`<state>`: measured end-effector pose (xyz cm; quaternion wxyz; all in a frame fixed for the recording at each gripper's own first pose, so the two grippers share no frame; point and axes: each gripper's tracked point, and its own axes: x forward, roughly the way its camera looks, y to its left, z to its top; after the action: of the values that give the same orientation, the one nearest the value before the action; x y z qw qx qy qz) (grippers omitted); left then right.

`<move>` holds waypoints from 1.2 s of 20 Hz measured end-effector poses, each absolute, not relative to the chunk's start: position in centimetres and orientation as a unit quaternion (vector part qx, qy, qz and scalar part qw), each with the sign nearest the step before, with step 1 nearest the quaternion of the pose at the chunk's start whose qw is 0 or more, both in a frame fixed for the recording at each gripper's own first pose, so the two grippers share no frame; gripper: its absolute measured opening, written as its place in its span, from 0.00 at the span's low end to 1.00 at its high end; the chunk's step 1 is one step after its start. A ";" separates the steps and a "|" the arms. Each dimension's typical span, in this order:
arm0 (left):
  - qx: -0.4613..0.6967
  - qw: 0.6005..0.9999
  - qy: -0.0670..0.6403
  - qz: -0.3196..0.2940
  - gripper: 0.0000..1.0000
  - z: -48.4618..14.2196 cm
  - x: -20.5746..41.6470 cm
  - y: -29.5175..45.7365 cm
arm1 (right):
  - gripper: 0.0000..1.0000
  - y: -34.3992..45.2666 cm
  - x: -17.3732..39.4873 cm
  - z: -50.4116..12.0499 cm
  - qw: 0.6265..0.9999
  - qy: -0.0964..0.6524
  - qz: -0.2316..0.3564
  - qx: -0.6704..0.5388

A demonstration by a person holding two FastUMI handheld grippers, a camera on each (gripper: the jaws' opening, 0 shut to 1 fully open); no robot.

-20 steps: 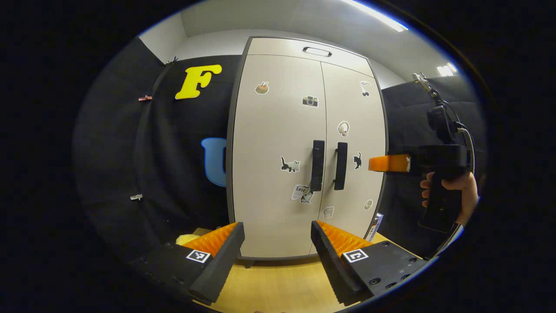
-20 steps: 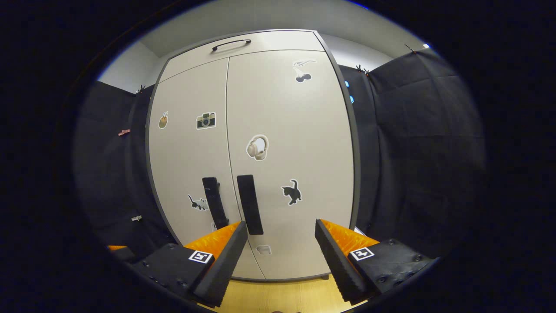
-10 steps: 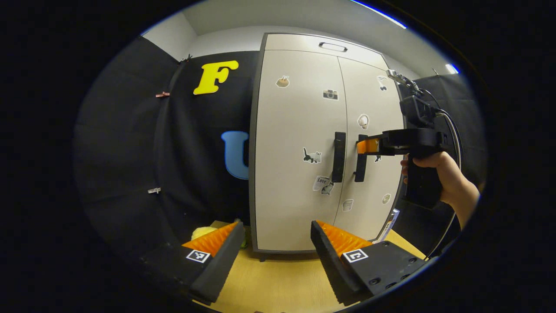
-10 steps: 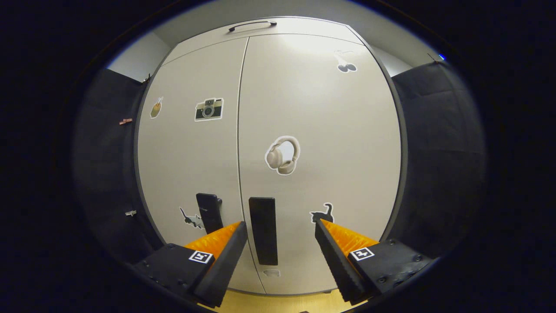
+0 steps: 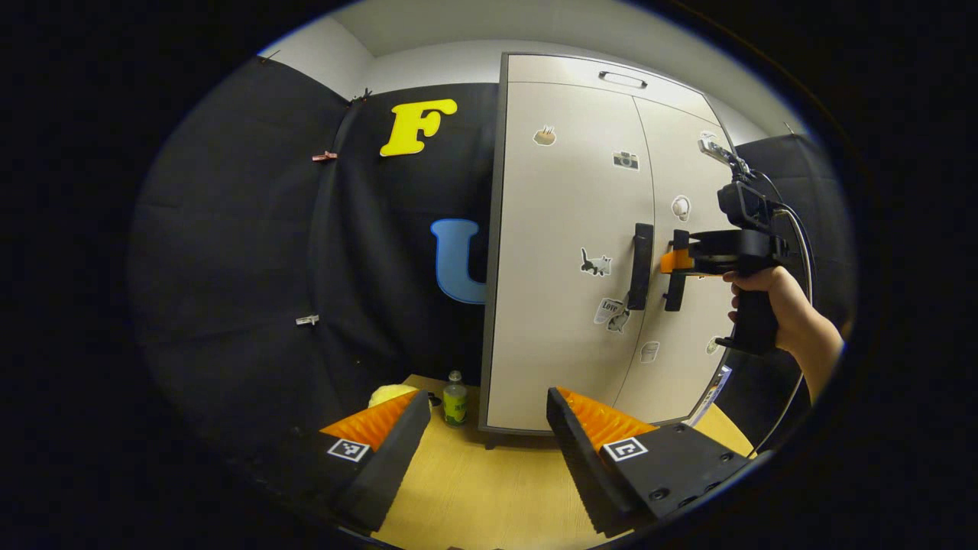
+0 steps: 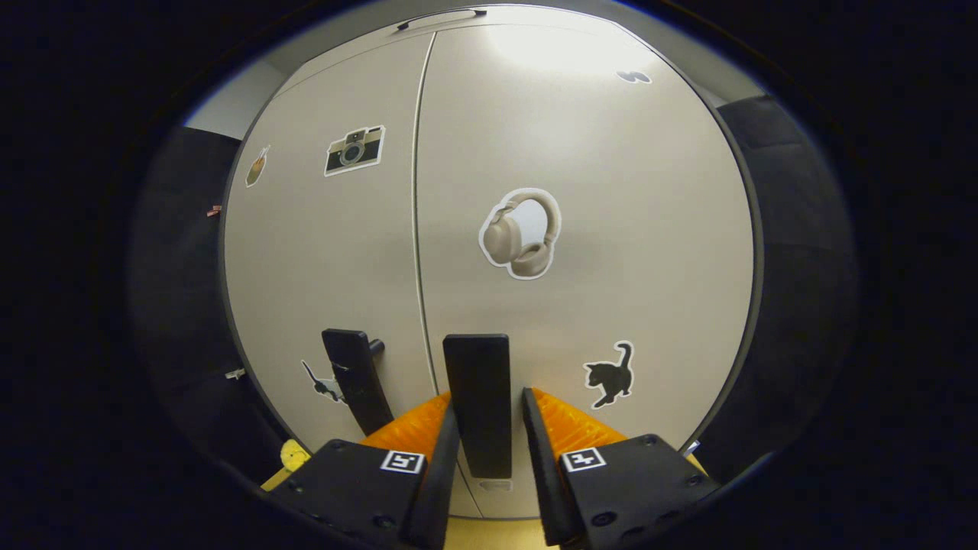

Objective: Open the right door of the double-door shoe cabinet with the right hand, and open the left door with the left hand.

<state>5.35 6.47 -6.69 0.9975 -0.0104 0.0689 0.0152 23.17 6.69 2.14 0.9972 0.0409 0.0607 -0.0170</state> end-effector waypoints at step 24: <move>-0.002 0.997 0.060 -0.042 0.95 -5.7 3.0 1.2 | 0.13 4.6 13.9 2.7 0.997 0.054 0.047 0.037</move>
<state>2.97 1.19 -5.73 0.9973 -0.0019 0.0602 -0.0423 13.90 4.62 2.68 0.9967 0.0370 0.0543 0.0467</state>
